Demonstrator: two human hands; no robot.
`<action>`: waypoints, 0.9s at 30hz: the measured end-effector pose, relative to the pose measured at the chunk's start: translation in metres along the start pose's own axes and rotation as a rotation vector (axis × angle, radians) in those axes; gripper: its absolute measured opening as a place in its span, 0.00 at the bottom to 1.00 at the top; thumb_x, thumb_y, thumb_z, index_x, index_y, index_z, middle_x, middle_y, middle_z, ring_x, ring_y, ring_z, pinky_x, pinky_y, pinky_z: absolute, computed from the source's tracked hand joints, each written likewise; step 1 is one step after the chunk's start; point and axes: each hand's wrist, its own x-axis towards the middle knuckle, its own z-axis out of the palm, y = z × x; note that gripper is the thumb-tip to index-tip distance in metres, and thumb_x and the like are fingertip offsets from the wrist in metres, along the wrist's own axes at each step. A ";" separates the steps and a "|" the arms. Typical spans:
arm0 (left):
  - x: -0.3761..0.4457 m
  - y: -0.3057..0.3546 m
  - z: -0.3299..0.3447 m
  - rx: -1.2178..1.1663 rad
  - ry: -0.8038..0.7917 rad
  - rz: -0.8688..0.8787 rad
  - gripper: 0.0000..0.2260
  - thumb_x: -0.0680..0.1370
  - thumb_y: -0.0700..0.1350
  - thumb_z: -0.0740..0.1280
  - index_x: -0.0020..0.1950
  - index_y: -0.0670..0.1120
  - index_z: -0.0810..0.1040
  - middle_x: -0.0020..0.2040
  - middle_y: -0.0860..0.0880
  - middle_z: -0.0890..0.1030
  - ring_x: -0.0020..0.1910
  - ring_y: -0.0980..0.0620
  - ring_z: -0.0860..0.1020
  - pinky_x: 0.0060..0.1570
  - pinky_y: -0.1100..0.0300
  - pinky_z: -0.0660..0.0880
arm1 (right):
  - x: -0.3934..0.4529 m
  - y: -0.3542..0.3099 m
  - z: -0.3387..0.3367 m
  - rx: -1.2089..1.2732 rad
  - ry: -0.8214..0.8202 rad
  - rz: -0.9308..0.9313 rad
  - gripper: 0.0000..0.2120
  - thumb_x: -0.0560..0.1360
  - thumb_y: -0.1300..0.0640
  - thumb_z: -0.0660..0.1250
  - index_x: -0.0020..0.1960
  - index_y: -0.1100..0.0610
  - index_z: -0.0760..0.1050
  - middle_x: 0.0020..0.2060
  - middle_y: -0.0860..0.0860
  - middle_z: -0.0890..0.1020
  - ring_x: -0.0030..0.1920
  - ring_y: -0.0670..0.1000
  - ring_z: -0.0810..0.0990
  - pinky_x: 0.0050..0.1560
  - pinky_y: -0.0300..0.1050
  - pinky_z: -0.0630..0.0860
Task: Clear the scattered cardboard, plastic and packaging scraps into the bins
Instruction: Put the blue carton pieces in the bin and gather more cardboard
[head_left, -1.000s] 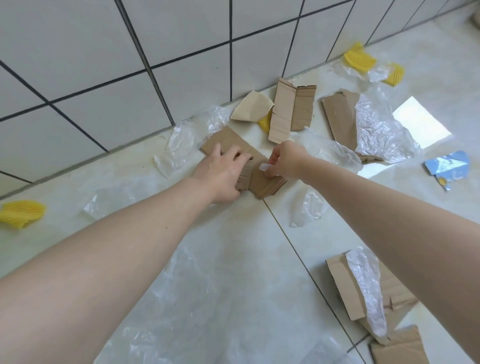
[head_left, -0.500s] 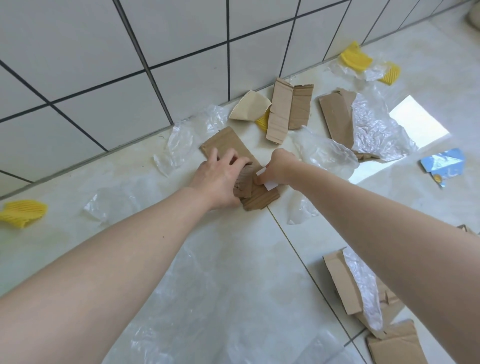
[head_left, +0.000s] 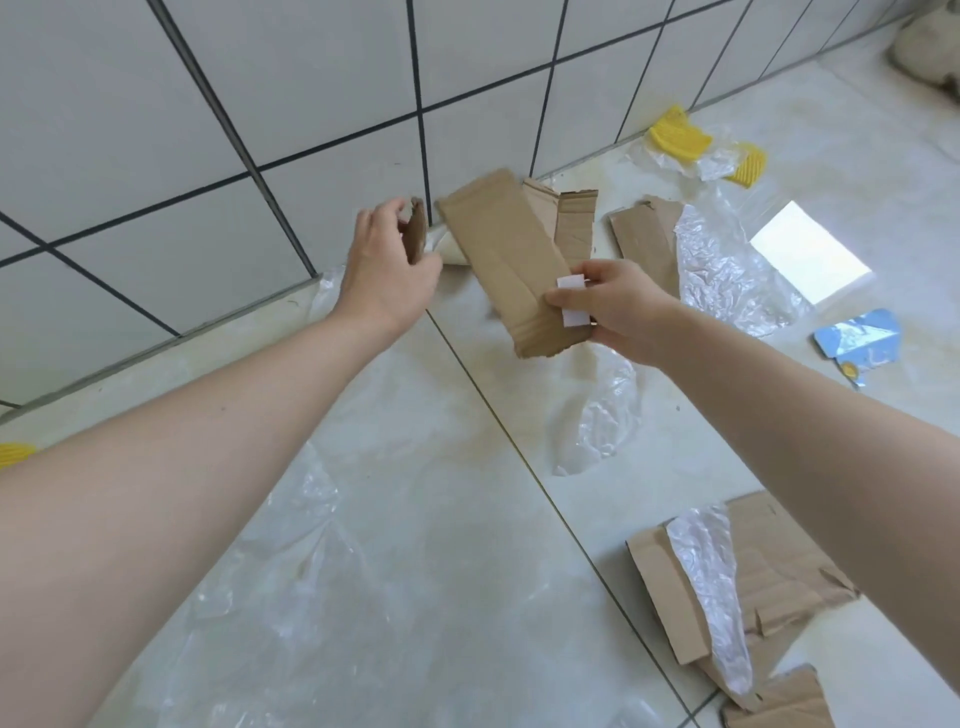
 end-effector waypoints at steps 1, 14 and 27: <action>0.006 0.005 0.002 -0.051 0.007 -0.062 0.22 0.75 0.43 0.63 0.69 0.45 0.68 0.60 0.49 0.73 0.59 0.48 0.74 0.61 0.57 0.71 | 0.003 -0.002 -0.004 0.047 0.035 -0.009 0.12 0.73 0.66 0.70 0.56 0.66 0.75 0.51 0.61 0.79 0.49 0.59 0.81 0.47 0.58 0.82; 0.050 0.007 0.041 -0.165 -0.130 -0.411 0.21 0.72 0.55 0.69 0.61 0.45 0.76 0.58 0.46 0.79 0.57 0.45 0.77 0.59 0.52 0.75 | 0.055 -0.014 -0.005 -0.021 0.395 0.067 0.16 0.70 0.55 0.75 0.38 0.56 0.67 0.36 0.50 0.72 0.54 0.55 0.78 0.59 0.52 0.77; 0.054 0.013 0.060 -0.108 -0.137 -0.373 0.19 0.73 0.50 0.69 0.62 0.44 0.74 0.58 0.45 0.78 0.59 0.44 0.75 0.57 0.52 0.75 | 0.063 -0.004 0.000 -0.038 0.363 0.049 0.21 0.71 0.55 0.74 0.62 0.60 0.74 0.47 0.52 0.79 0.50 0.52 0.78 0.50 0.43 0.77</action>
